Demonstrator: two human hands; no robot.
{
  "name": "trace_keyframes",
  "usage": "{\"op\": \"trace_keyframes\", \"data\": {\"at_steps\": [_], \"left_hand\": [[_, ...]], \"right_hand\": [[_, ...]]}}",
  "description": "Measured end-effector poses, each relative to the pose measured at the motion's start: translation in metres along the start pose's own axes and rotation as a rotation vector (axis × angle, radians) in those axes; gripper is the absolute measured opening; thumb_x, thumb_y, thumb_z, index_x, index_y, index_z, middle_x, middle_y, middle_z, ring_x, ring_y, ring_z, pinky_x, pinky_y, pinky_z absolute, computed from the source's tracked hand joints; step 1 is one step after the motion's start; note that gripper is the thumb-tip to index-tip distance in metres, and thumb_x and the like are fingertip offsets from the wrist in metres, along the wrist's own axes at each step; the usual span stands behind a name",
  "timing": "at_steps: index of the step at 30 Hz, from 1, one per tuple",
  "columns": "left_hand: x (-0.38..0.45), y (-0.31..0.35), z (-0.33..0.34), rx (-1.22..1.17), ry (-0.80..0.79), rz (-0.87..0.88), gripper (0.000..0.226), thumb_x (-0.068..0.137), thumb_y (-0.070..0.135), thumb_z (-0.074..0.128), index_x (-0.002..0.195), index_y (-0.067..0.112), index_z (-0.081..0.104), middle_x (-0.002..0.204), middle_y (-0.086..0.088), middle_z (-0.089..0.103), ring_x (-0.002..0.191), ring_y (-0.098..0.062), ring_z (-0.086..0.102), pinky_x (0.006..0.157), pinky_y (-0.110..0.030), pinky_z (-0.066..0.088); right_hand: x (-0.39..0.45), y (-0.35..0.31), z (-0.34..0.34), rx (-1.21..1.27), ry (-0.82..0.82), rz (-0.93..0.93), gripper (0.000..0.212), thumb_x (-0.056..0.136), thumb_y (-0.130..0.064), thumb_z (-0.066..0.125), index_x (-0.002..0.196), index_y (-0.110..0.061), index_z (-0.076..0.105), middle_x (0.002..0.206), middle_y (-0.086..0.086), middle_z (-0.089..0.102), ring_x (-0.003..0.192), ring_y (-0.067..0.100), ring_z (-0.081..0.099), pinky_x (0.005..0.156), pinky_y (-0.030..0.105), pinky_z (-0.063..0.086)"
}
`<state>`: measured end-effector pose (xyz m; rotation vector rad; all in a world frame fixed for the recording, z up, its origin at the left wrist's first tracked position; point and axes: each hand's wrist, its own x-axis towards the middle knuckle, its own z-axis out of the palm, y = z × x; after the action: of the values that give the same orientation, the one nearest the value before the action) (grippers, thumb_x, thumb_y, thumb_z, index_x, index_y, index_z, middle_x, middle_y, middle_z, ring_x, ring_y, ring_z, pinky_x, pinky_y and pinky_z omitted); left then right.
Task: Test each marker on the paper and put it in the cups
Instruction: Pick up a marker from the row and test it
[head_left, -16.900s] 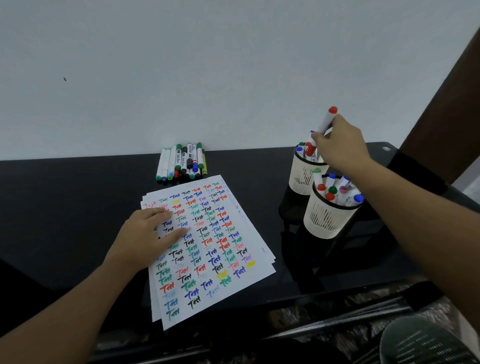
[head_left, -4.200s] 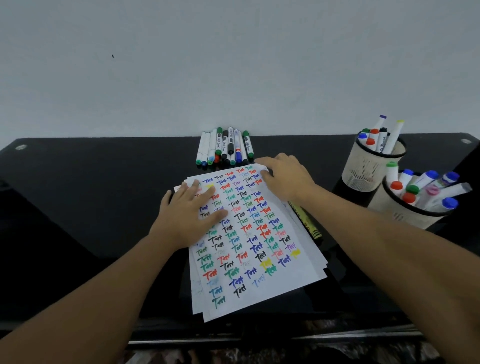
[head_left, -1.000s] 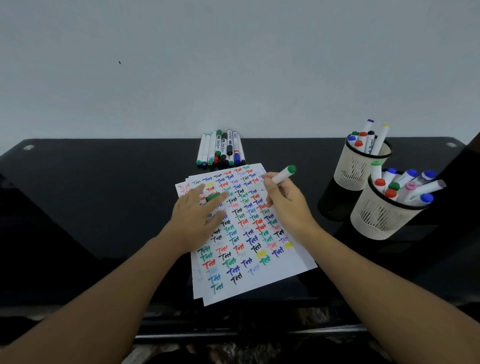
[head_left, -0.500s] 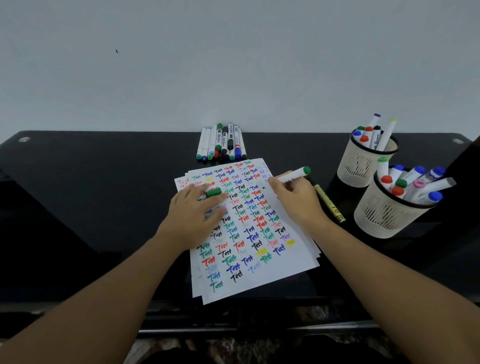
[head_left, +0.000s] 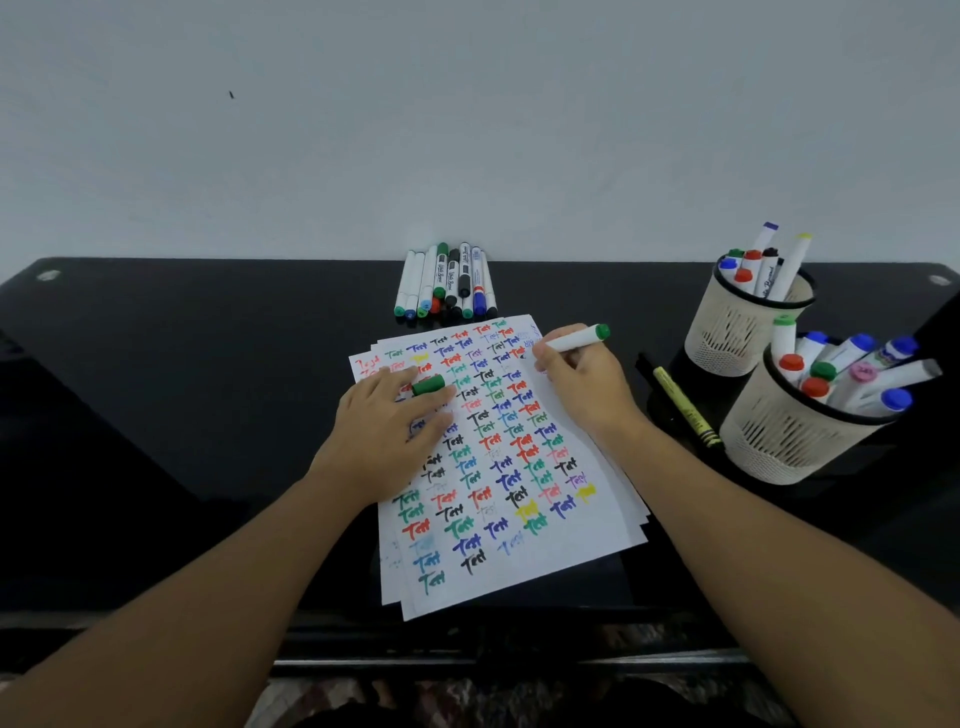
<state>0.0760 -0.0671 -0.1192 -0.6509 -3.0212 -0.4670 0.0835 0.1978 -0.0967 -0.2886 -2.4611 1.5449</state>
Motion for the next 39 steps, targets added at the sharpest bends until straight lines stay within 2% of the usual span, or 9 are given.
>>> {"op": "trace_keyframes", "data": {"at_steps": [8,12,17,20,25,29,36,39], "left_hand": [[-0.0036,0.0094,-0.0089,-0.002,-0.065,-0.037,0.073,0.085,0.082,0.015,0.149,0.055,0.036,0.165,0.01,0.024,0.153,-0.019,0.013,0.125,-0.051,0.011],[-0.0037,0.0109,-0.0099,0.001,-0.066,-0.04,0.074,0.084,0.082,0.014,0.149,0.055,0.037,0.165,0.01,0.024,0.153,-0.019,0.013,0.125,-0.051,0.011],[-0.0035,0.0096,-0.0081,0.004,-0.056,-0.033,0.072,0.086,0.081,0.016,0.149,0.055,0.037,0.164,0.01,0.025,0.153,-0.02,0.014,0.124,-0.051,0.012],[-0.0036,0.0089,-0.008,0.003,-0.054,-0.034,0.071,0.086,0.081,0.016,0.149,0.055,0.037,0.164,0.01,0.026,0.153,-0.02,0.015,0.124,-0.051,0.012],[-0.0033,0.0085,-0.0073,0.009,-0.053,-0.032,0.075,0.084,0.083,0.013,0.149,0.055,0.037,0.164,0.009,0.026,0.153,-0.02,0.014,0.124,-0.051,0.012],[-0.0028,0.0085,-0.007,0.01,-0.051,-0.029,0.076,0.083,0.084,0.012,0.149,0.055,0.036,0.164,0.01,0.026,0.152,-0.019,0.015,0.124,-0.051,0.013],[-0.0022,0.0074,-0.0064,0.019,-0.048,-0.028,0.075,0.084,0.083,0.013,0.149,0.055,0.037,0.164,0.01,0.026,0.152,-0.019,0.016,0.124,-0.052,0.014],[-0.0021,0.0083,-0.0065,0.019,-0.051,-0.027,0.075,0.084,0.083,0.013,0.149,0.054,0.037,0.163,0.01,0.027,0.152,-0.02,0.016,0.124,-0.053,0.014]], "right_hand": [[0.0013,0.0008,0.0002,-0.054,-0.048,0.009,0.007,0.101,-0.042,0.065,0.099,-0.035,0.062,0.096,-0.01,0.07,0.094,0.011,0.067,0.09,0.046,0.059],[0.0023,0.0016,0.0011,-0.086,-0.061,0.014,0.009,0.101,-0.045,0.064,0.099,-0.037,0.063,0.096,-0.008,0.071,0.095,0.013,0.068,0.09,0.049,0.059],[0.0034,0.0023,0.0012,-0.089,-0.023,0.035,0.013,0.102,-0.044,0.062,0.107,-0.032,0.064,0.096,-0.006,0.071,0.093,0.014,0.068,0.09,0.051,0.059],[0.004,0.0029,0.0008,-0.1,-0.038,0.028,0.01,0.102,-0.044,0.063,0.105,-0.035,0.064,0.096,-0.007,0.071,0.094,0.014,0.067,0.091,0.05,0.058],[0.0017,0.0036,-0.0008,-0.112,-0.035,0.035,0.019,0.102,-0.045,0.06,0.104,-0.027,0.062,0.095,-0.001,0.071,0.09,0.018,0.07,0.087,0.053,0.06],[0.0019,0.0032,-0.0013,-0.077,-0.032,0.038,0.01,0.102,-0.043,0.06,0.1,-0.034,0.061,0.098,-0.004,0.07,0.095,0.016,0.068,0.091,0.053,0.058],[0.0015,0.0011,-0.0011,-0.119,-0.037,0.014,0.008,0.104,-0.041,0.059,0.101,-0.034,0.06,0.098,-0.003,0.07,0.094,0.017,0.067,0.089,0.051,0.058],[0.0013,0.0012,-0.0012,-0.117,-0.027,0.035,0.015,0.104,-0.043,0.059,0.105,-0.029,0.062,0.098,-0.001,0.071,0.094,0.018,0.069,0.089,0.053,0.059]]}}
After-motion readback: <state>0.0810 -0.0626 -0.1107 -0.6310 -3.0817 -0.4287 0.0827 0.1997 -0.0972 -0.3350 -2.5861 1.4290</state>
